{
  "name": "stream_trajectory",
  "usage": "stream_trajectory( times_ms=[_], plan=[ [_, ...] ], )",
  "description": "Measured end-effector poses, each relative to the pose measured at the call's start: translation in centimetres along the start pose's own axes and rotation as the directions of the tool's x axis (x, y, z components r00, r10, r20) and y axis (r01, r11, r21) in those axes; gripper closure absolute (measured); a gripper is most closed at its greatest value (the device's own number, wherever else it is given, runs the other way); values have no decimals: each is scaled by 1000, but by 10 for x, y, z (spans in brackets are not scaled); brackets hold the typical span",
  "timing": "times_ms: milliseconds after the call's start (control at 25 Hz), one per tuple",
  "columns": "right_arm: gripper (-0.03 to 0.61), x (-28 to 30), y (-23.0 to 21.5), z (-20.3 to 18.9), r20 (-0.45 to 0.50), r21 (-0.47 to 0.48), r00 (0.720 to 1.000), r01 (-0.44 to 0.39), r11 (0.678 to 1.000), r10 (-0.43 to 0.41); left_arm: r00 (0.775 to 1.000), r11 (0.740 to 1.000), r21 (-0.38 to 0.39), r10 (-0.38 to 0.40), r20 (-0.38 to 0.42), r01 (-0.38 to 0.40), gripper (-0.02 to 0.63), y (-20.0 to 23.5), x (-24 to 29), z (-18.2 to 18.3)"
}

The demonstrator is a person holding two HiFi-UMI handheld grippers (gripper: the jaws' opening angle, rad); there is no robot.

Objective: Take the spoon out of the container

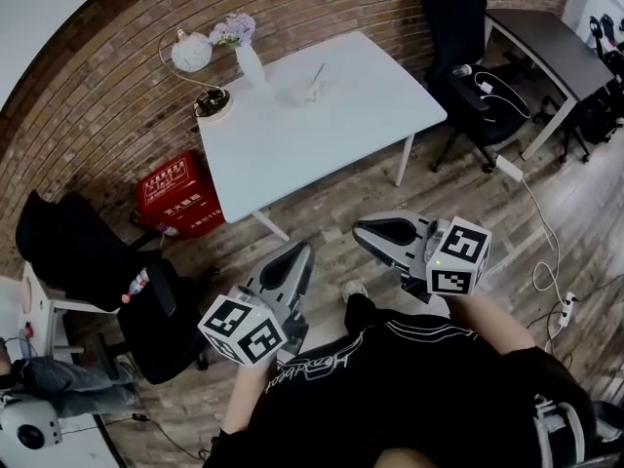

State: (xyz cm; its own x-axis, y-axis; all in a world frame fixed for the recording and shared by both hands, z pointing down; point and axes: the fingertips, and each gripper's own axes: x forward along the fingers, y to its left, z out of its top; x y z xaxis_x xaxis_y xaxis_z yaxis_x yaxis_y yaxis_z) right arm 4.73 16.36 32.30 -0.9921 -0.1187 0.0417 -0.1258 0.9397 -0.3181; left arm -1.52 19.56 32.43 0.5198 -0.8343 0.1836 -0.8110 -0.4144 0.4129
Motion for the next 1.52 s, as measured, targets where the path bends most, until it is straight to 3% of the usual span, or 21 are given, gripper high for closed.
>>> stream_trajectory(
  times_ms=[240, 560, 1120, 1520],
  plan=[
    [581, 44, -76, 32, 13, 29, 999, -40, 999, 40, 1000, 1000, -1, 13, -20, -13, 609, 61, 58, 46],
    [581, 73, -158, 75, 40, 7, 999, -8, 1000, 8, 1000, 999, 51, -5, -29, 6, 609, 107, 127, 98],
    [580, 93, -225, 101, 72, 13, 994, 87, 996, -88, 999, 999, 40, -28, -21, 29, 609, 166, 169, 128],
    [580, 133, -296, 110, 54, 66, 988, 139, 988, -143, 996, 998, -20, -65, -53, 64, 609, 230, 217, 145]
  ],
)
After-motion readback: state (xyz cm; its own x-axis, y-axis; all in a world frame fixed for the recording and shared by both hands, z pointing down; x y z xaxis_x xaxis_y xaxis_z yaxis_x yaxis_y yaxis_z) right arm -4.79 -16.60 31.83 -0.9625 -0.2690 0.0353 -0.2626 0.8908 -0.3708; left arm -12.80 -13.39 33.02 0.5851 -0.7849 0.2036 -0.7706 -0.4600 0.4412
